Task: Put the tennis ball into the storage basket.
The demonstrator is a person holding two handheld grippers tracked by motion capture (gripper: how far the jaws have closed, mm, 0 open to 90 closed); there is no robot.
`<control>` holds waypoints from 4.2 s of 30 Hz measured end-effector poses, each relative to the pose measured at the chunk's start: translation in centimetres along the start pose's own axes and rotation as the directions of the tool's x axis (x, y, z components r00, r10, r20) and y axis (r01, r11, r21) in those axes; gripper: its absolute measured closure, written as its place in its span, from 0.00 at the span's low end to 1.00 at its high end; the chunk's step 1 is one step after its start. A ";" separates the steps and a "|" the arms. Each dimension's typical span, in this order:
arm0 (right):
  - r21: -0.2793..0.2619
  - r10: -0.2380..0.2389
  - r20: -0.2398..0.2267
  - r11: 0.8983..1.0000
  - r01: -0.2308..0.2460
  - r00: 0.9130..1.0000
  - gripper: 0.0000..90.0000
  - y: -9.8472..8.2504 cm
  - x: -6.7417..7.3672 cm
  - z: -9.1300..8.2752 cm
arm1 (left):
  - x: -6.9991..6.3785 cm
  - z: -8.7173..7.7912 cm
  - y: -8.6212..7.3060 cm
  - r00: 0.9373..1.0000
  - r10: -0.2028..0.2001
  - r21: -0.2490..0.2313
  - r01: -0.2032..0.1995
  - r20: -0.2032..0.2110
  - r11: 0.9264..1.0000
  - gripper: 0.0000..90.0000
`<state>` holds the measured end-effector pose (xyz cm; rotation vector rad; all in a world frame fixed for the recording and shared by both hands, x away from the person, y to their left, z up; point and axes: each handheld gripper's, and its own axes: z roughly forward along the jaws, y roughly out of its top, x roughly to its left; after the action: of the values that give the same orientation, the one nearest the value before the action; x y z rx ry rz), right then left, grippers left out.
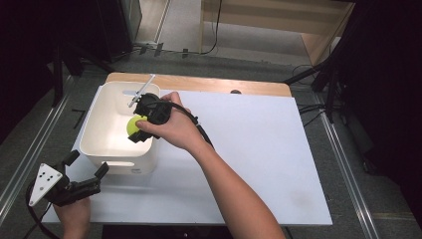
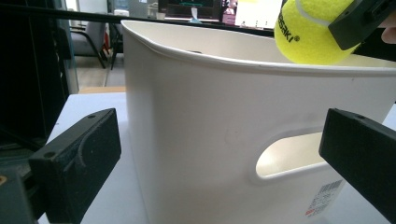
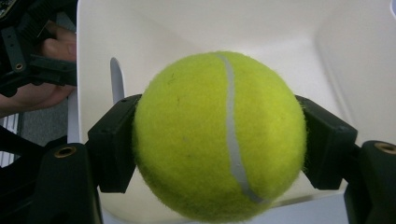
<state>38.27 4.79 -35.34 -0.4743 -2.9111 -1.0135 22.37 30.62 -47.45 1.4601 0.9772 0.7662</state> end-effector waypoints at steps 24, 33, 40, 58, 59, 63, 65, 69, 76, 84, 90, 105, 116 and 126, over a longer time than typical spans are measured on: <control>0.046 -0.011 -0.008 0.999 0.011 1.000 0.26 -0.4 0.1 2.1 | 0.0 0.0 0.0 1.000 -0.002 0.002 0.002 0.002 1.000 0.00; 0.059 -0.007 0.002 0.998 0.007 1.000 0.26 -0.8 0.2 2.4 | 0.0 0.0 0.0 1.000 -0.001 0.005 0.001 0.002 1.000 0.00; 0.084 -0.019 0.018 0.996 0.018 1.000 0.26 -0.9 0.4 2.7 | 0.0 0.0 0.0 1.000 -0.001 0.003 0.001 0.002 1.000 0.00; 0.087 -0.070 0.048 0.994 0.066 0.996 0.21 -1.0 0.7 2.8 | 0.0 0.0 0.0 1.000 -0.004 0.003 0.004 0.002 1.000 0.00; 0.081 -0.071 0.046 0.994 0.067 0.996 0.19 -0.9 0.8 2.6 | 0.0 0.0 0.0 1.000 -0.004 0.003 0.004 0.002 1.000 0.00; 0.043 -0.062 0.055 0.997 0.060 0.997 0.16 -1.0 0.7 1.7 | 0.0 0.0 0.0 1.000 -0.004 0.000 0.004 0.002 1.000 0.00; 0.038 -0.065 0.061 0.997 0.063 0.996 0.12 -1.0 0.7 1.4 | 0.0 0.0 0.0 1.000 -0.003 0.000 0.003 0.002 1.000 0.00; 0.012 -0.071 0.071 0.997 0.070 0.995 0.10 -1.3 0.9 0.7 | 0.0 0.0 0.0 1.000 -0.001 0.004 0.001 0.003 1.000 0.00; -0.020 -0.074 0.105 0.997 0.077 0.992 0.01 -1.5 1.4 -0.5 | 0.0 0.0 0.0 1.000 -0.002 0.003 0.002 0.003 1.000 0.00; -0.066 -0.065 0.127 0.995 0.074 0.990 0.00 -2.6 1.1 -1.5 | 0.0 0.0 0.0 1.000 0.000 0.004 -0.001 0.002 1.000 0.00; -0.076 -0.041 0.139 0.996 0.052 0.989 0.00 -3.5 1.1 -2.1 | 0.0 0.0 0.0 1.000 0.003 0.006 -0.003 0.001 1.000 0.00; -0.101 -0.011 0.160 0.994 0.027 0.987 0.00 -5.8 0.9 -3.0 | 0.0 0.1 0.0 1.000 0.002 0.005 -0.002 0.000 1.000 0.00; -0.116 0.015 0.171 0.993 0.005 0.985 0.00 -7.6 0.8 -3.1 | 0.0 0.1 0.0 1.000 0.002 0.005 -0.002 0.000 1.000 0.00; -0.124 0.037 0.184 0.992 -0.014 0.982 0.00 -9.2 0.6 -2.8 | -0.1 0.1 0.0 1.000 0.004 0.008 -0.004 0.001 1.000 0.00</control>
<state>34.76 -3.53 -38.63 -0.6434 -3.0049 -1.2126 22.40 30.55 -47.43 1.4702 0.9782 0.7656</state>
